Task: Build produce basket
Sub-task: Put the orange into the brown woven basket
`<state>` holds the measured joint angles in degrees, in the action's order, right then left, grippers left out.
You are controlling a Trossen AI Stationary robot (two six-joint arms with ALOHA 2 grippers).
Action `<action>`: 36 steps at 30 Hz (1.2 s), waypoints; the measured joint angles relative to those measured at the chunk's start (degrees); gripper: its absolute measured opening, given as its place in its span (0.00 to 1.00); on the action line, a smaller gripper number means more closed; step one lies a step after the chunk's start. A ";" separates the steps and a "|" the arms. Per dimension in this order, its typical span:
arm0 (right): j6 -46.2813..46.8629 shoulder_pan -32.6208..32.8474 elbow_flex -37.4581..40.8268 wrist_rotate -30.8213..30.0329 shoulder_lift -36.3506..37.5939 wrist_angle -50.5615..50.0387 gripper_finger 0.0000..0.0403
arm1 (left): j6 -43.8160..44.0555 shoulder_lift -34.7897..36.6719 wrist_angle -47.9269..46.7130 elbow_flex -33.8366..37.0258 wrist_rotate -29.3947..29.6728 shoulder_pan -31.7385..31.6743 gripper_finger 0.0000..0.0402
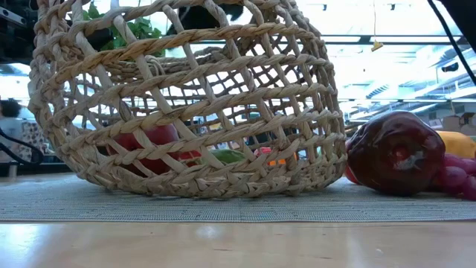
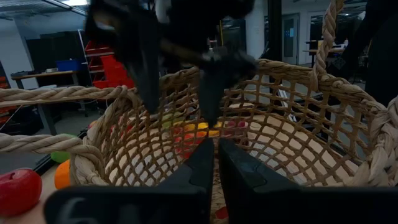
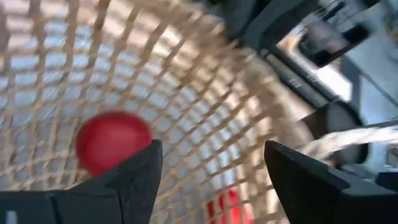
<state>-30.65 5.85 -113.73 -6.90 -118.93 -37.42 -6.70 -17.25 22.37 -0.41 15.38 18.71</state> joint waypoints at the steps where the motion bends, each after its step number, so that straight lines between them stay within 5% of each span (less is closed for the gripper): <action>1: 0.02 0.00 -0.90 -0.07 0.00 0.00 0.71 | 0.00 -0.01 0.00 0.01 0.00 -0.01 0.09; 12: -0.40 0.13 -7.46 -5.85 1.42 -1.34 0.70 | 0.00 -0.01 0.00 0.01 0.00 -0.01 0.07; 23: 3.87 -0.61 -6.78 -3.54 9.59 -4.38 0.70 | 0.00 0.00 0.00 -0.01 0.02 -0.01 0.08; 29: 8.37 -2.42 -1.48 -0.72 15.50 -5.76 0.70 | 0.00 0.00 0.01 -0.01 0.01 0.00 0.07; 36: 10.55 -5.26 13.74 -2.26 24.64 -0.12 0.70 | 0.00 0.01 0.02 0.01 0.02 -0.01 0.09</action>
<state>-20.11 0.59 -99.99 -9.16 -94.30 -37.54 -6.70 -17.23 22.39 -0.40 15.40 18.70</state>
